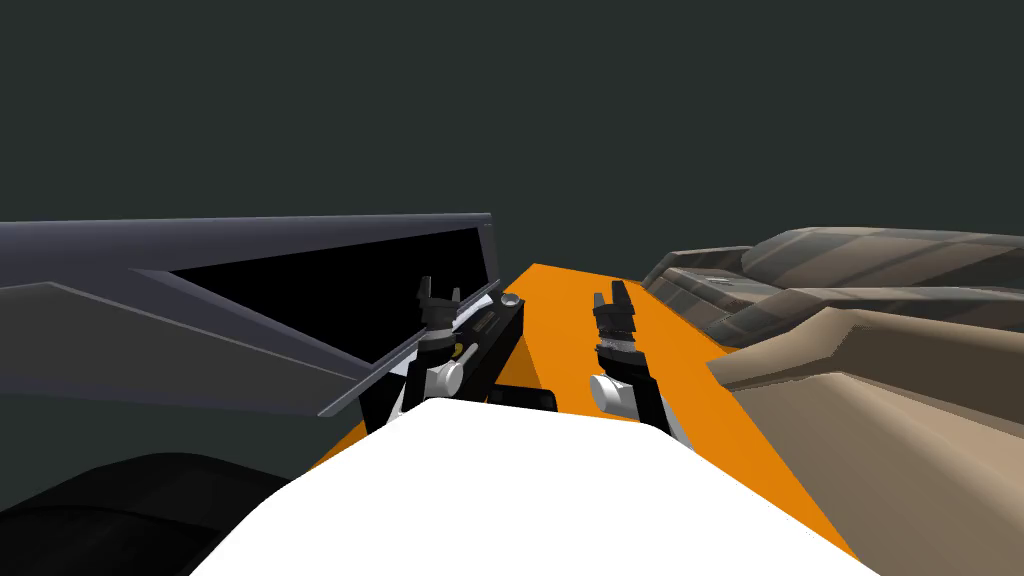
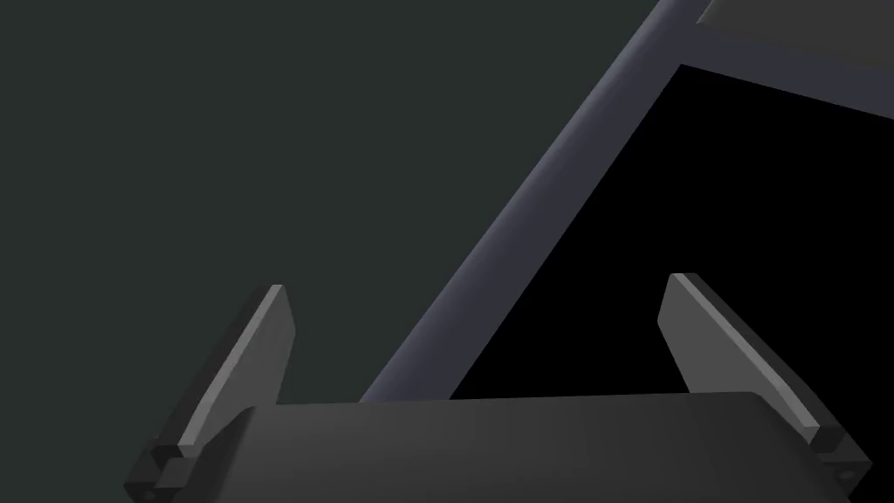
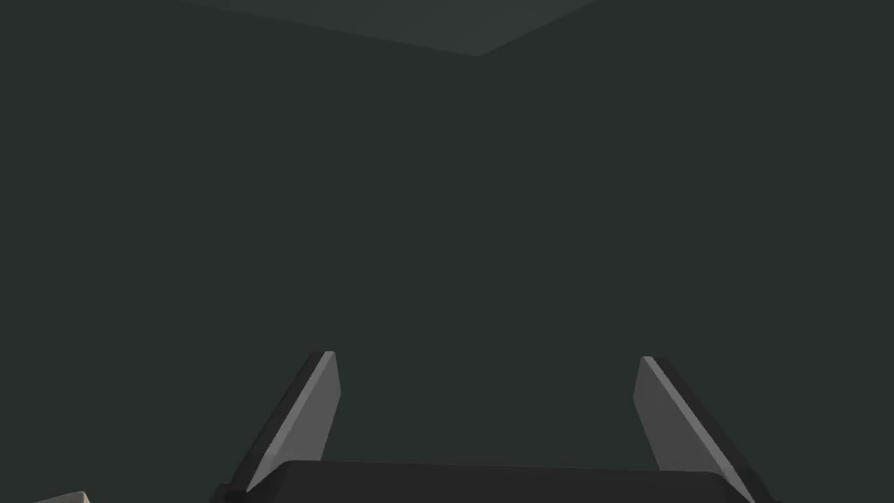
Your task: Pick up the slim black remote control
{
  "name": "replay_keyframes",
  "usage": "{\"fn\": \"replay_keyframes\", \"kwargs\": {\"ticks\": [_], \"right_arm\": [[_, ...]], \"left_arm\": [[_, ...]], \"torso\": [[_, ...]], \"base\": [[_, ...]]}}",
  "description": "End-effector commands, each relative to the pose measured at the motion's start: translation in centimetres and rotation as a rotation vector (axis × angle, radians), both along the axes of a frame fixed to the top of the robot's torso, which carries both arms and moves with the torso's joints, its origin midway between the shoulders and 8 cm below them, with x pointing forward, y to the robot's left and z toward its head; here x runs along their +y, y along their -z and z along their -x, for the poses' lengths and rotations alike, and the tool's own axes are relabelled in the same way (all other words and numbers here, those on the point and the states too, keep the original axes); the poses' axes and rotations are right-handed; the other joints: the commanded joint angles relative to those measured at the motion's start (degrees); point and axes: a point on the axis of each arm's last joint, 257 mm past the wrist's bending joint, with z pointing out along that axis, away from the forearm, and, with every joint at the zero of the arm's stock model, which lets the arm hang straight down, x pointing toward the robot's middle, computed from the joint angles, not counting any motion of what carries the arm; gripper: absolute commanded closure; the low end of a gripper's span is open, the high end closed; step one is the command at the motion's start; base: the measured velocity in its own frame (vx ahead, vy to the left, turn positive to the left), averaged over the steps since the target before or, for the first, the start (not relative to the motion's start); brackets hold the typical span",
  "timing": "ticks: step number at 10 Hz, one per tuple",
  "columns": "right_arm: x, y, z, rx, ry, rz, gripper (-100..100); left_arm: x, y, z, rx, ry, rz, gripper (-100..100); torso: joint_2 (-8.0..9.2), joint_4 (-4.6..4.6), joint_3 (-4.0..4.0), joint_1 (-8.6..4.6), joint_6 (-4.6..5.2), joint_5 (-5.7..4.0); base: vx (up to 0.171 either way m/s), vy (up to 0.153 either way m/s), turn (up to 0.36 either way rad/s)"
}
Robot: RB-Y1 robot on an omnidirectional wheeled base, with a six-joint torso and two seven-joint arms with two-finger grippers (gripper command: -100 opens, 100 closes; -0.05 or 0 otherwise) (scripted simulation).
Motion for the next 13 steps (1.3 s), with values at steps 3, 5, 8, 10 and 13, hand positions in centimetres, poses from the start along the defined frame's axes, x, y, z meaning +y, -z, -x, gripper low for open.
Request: {"fn": "replay_keyframes", "kwargs": {"ticks": [3,5,8,10,13], "right_arm": [[0.0,0.0,0.0,0.0,0.0,0.0,0],[0.0,0.0,0.0,0.0,0.0,0.0,0],[0.0,0.0,0.0,0.0,0.0,0.0,0],[0.0,0.0,0.0,0.0,0.0,0.0,0],[0.0,0.0,0.0,0.0,0.0,0.0,0]], "left_arm": [[-0.4,3.2,-1.6,0.089,0.077,0.014,-100],[-0.3,6.0,-2.7,0.167,0.126,0.04,-100],[0.2,11.6,-4.3,0.319,0.196,0.101,-100],[1.2,16.2,-5.0,0.442,0.23,0.154,-100],[2.7,21.6,-5.2,0.586,0.248,0.222,-100]], "torso": [[-0.26,-0.05,-0.14,-0.17,0.01,-0.04],[-0.39,-0.09,-0.23,-0.29,0.01,-0.06],[-0.59,-0.13,-0.34,-0.44,0.01,-0.1],[-0.62,-0.14,-0.36,-0.22,0.01,-0.05],[-0.37,-0.09,-0.22,-0.32,0.0,-0.08]], "base": [[0.071,-0.052,-0.081],[0.101,-0.083,-0.11],[0.15,-0.104,-0.121],[0.165,-0.07,-0.163],[0.118,-0.089,-0.112]]}}
